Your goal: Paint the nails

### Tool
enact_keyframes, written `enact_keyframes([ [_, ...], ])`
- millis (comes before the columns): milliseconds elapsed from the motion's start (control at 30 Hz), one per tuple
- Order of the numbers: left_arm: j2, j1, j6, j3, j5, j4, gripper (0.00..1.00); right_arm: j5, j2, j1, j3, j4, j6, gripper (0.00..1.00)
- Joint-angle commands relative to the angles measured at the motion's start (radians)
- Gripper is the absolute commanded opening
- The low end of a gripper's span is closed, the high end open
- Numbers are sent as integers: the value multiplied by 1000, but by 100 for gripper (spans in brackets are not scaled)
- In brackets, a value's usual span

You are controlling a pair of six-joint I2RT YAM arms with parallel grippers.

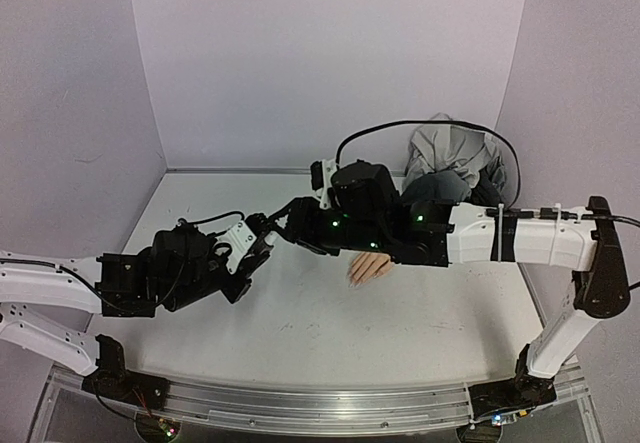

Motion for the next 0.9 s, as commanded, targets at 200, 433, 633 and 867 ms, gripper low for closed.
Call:
enact_keyframes([
  [200, -5, -10, -10, 49, -18, 62, 0, -47, 39, 5, 36, 71, 17, 41],
  [433, -10, -12, -17, 49, -13, 62, 0, -65, 50, 6, 25, 98, 18, 29],
  [633, -25, -13, -67, 45, -17, 60, 0, -90, 31, 6, -14, 141, -4, 11],
  [867, -201, -6, -245, -5, 465, 64, 0, -461, -38, -10, -85, 310, -439, 0],
])
